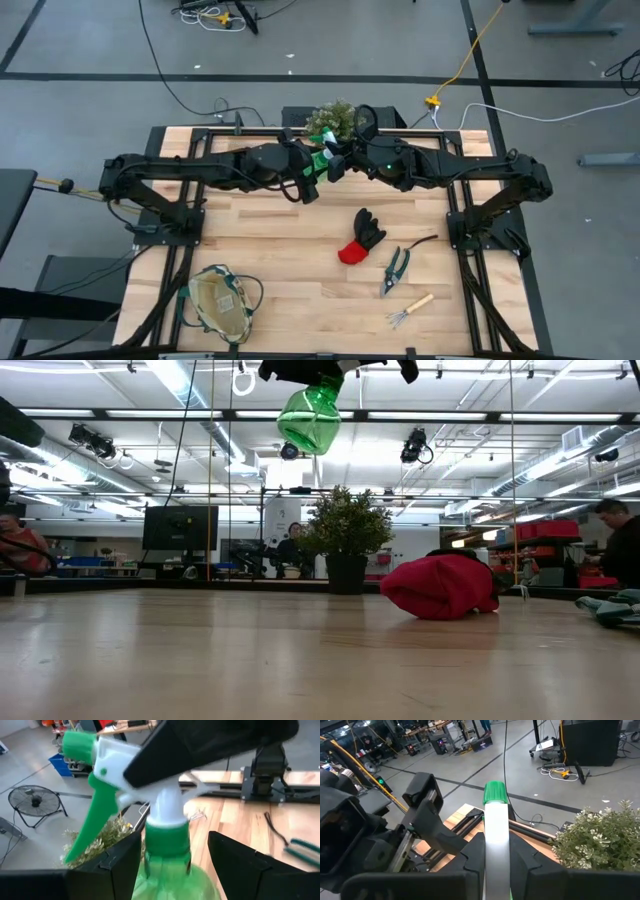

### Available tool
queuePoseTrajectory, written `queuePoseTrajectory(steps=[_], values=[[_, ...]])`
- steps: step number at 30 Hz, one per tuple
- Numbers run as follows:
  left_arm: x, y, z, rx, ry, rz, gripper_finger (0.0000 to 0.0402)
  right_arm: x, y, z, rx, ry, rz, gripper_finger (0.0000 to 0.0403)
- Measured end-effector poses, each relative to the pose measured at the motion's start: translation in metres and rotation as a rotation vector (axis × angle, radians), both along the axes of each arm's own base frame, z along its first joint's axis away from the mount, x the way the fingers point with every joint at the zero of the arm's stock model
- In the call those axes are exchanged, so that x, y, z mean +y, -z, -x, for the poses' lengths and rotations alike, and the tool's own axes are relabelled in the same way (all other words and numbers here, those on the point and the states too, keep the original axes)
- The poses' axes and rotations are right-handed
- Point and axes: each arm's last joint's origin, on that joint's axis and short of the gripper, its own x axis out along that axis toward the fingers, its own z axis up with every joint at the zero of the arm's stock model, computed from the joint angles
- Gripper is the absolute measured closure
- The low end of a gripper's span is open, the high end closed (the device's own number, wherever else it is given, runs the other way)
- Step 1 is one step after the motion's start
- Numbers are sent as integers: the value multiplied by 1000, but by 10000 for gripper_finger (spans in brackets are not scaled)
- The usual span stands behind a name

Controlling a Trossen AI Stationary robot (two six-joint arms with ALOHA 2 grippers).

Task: Pick & Place Garden tools in Gardening bag
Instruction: Put the green spray bottle into the gardening bag

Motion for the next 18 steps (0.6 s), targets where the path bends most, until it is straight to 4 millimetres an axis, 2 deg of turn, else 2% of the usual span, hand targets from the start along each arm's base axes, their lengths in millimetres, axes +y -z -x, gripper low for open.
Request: queuePoseTrajectory(steps=[18], values=[[1, -1, -5, -8, -10, -75, 165, 0, -2, 0, -10, 2, 20, 350]])
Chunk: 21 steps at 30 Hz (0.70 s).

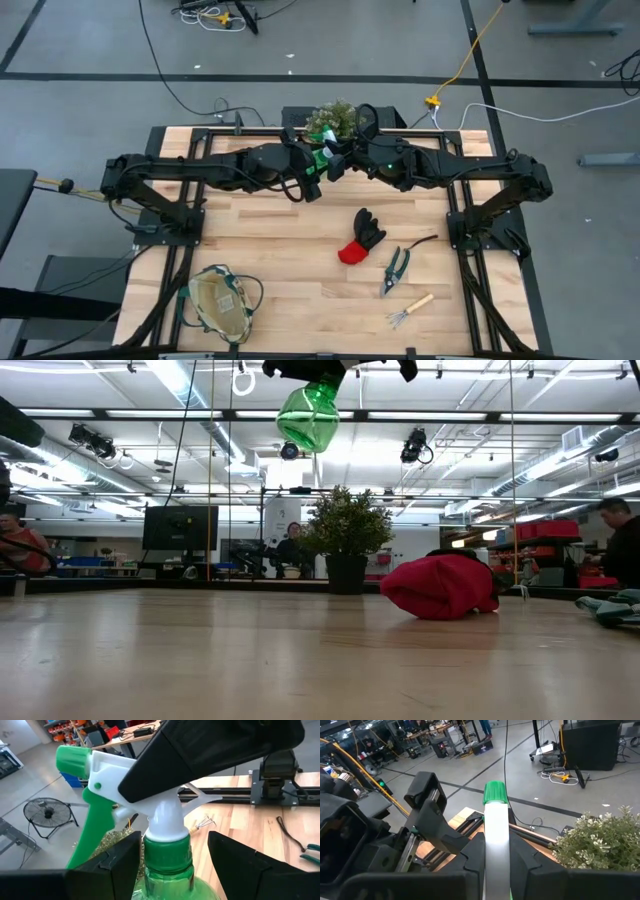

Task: Pick & Place Garden tools in Gardening bag
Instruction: Put the green spray bottle into the gardening bag

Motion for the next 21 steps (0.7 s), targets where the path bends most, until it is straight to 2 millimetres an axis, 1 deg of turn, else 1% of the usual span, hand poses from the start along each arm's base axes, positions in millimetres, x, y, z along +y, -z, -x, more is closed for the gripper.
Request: queuePoseTrajectory(steps=[12, 21], values=[[1, 7, -7, 12, -36, -11, 170, -1, 1, 0, 15, 2, 6, 350], [1, 8, -9, 7, -39, -13, 230, -1, 2, 0, 23, 1, 6, 350]])
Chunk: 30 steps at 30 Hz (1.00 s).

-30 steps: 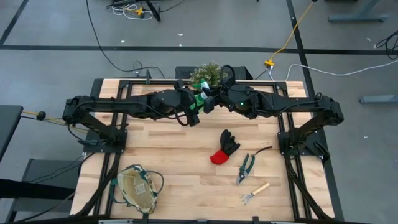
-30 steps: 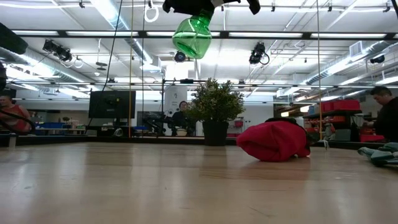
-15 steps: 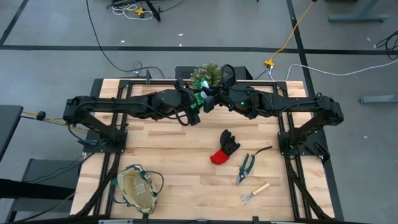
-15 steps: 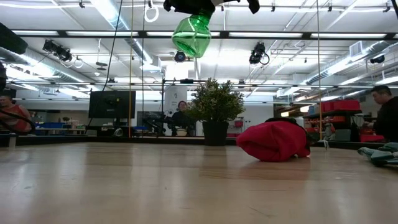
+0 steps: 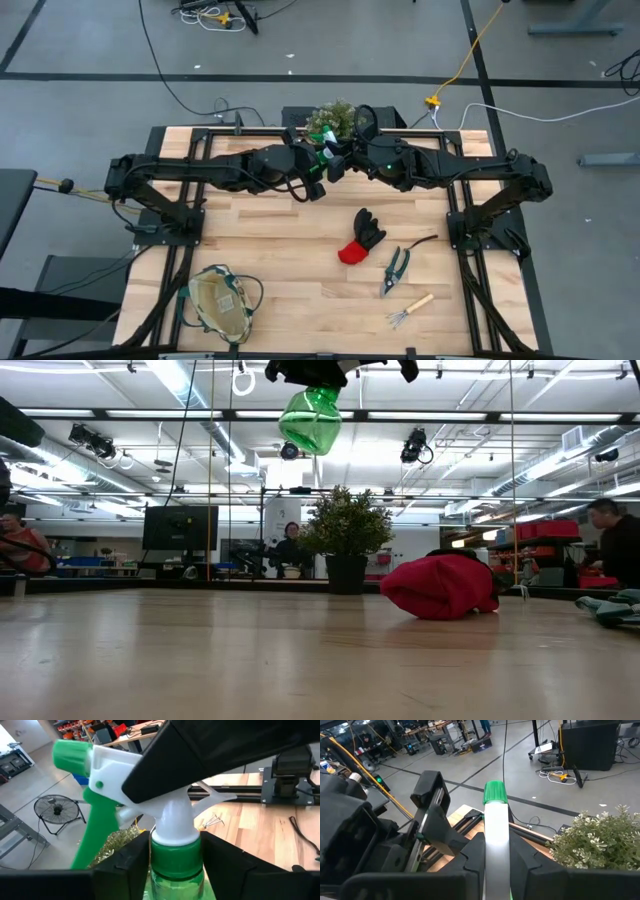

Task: Pick & Place Garden tools in Gardening bag
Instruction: Put the green spray bottle into the gardening bag

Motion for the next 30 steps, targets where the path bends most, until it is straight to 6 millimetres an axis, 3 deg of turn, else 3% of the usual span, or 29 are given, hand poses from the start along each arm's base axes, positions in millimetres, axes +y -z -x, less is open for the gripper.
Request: queuePoseTrajectory(steps=[5, 12, 30], values=[[0, 0, 0, 0, 0, 1, 247, 0, 0, 0, 0, 3, 2, 350], [0, 0, 0, 1, 0, 0, 236, 0, 0, 0, 0, 2, 1, 350], [0, 0, 0, 2, 1, 1, 253, 0, 0, 0, 1, -4, 1, 339]])
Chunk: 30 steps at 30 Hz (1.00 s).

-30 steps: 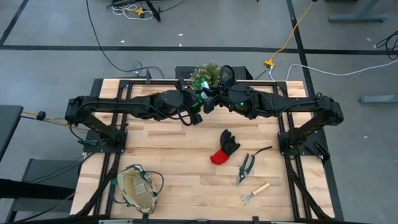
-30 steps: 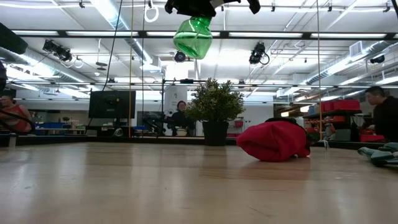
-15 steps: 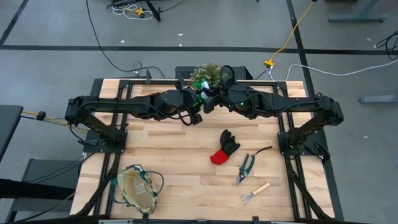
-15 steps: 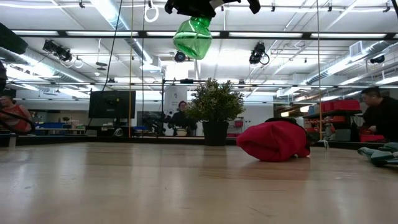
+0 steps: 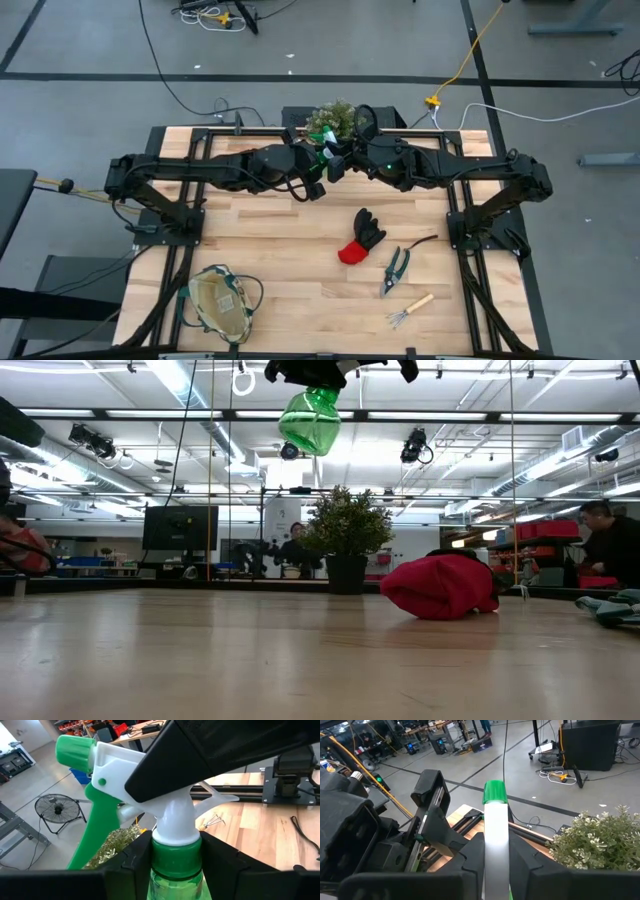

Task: Pick & Place Garden tools in Gardening bag
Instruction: Put the green spray bottle into the gardening bag

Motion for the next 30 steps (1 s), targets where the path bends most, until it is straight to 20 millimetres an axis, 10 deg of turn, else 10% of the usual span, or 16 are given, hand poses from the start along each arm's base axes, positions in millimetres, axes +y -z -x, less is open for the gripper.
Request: queuePoseTrajectory(steps=[30], values=[[0, -10, 16, 17, -28, -9, 253, 1, -24, 28, -12, -73, 46, 186]])
